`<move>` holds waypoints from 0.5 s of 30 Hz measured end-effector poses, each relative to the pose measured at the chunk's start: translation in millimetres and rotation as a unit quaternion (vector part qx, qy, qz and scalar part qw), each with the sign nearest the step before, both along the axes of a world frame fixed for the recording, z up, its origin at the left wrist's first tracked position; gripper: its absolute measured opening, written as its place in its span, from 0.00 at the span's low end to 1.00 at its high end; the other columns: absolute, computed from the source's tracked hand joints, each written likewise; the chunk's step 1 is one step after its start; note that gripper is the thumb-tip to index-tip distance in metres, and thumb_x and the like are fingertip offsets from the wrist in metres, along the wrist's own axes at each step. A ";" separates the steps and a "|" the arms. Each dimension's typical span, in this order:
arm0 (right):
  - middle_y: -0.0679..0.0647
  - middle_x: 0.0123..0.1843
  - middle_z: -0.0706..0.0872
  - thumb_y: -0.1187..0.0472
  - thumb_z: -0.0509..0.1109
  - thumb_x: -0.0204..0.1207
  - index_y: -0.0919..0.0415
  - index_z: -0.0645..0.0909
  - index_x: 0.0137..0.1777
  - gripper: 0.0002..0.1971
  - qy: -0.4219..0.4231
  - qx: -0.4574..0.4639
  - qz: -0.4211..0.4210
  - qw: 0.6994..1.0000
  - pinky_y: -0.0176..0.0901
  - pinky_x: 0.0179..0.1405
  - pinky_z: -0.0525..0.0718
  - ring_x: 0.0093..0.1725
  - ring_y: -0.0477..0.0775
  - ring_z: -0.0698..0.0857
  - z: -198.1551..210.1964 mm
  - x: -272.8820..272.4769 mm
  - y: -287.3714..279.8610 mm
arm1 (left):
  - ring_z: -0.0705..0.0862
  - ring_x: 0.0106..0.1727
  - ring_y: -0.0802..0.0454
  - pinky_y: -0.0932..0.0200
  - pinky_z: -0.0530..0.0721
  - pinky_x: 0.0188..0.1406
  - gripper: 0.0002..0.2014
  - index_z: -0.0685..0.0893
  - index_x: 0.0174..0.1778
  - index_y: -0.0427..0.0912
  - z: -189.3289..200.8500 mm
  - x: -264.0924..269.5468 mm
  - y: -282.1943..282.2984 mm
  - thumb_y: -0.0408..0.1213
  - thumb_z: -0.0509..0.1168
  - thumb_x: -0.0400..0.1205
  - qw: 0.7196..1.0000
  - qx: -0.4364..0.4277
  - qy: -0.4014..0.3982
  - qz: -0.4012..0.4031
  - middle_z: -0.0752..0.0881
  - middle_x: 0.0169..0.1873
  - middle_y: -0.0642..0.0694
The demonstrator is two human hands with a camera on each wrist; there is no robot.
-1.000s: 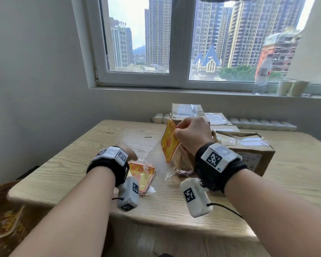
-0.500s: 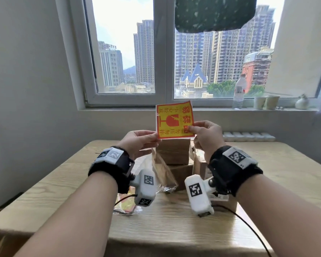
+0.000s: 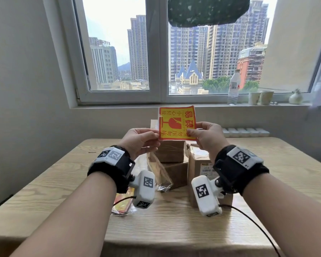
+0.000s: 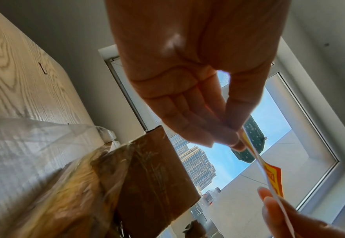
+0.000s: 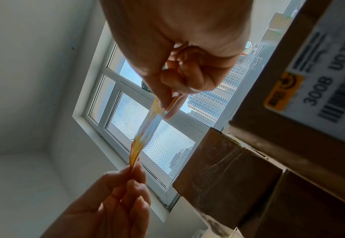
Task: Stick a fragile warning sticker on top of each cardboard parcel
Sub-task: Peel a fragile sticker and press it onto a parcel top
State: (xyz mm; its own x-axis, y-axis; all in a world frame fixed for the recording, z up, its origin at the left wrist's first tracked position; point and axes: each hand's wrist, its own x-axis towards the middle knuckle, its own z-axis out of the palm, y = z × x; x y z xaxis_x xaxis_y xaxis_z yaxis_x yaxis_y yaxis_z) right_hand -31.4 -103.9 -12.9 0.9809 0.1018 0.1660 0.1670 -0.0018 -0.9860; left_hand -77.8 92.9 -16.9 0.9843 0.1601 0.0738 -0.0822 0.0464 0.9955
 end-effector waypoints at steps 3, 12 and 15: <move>0.61 0.51 0.91 0.67 0.75 0.75 0.58 0.80 0.45 0.07 -0.003 -0.004 -0.007 1.000 0.34 0.28 0.77 0.45 0.53 0.90 -1.4 2.6 1.2 | 0.87 0.25 0.55 0.62 0.89 0.31 0.07 0.86 0.44 0.33 0.7 -2.6 -2.0 0.22 0.63 0.81 1.000 -0.005 -0.002 -0.012 0.90 0.28 0.43; 0.48 0.55 0.81 0.48 0.79 0.70 0.52 0.79 0.57 0.19 -0.208 -0.186 -0.162 0.946 0.40 0.47 0.78 0.52 0.48 0.81 11.7 -6.2 -0.4 | 0.87 0.24 0.56 0.64 0.89 0.31 0.06 0.85 0.40 0.34 14.5 -3.1 -8.8 0.24 0.64 0.81 0.997 -0.059 -0.047 -0.014 0.89 0.25 0.44; 0.42 0.48 0.85 0.43 0.78 0.67 0.49 0.84 0.50 0.16 -0.307 -0.188 -0.033 0.933 0.37 0.42 0.84 0.44 0.43 0.85 23.6 -17.1 5.7 | 0.87 0.25 0.56 0.64 0.89 0.33 0.04 0.85 0.43 0.34 22.3 -0.7 -14.4 0.25 0.66 0.80 0.995 -0.076 -0.068 -0.024 0.89 0.26 0.44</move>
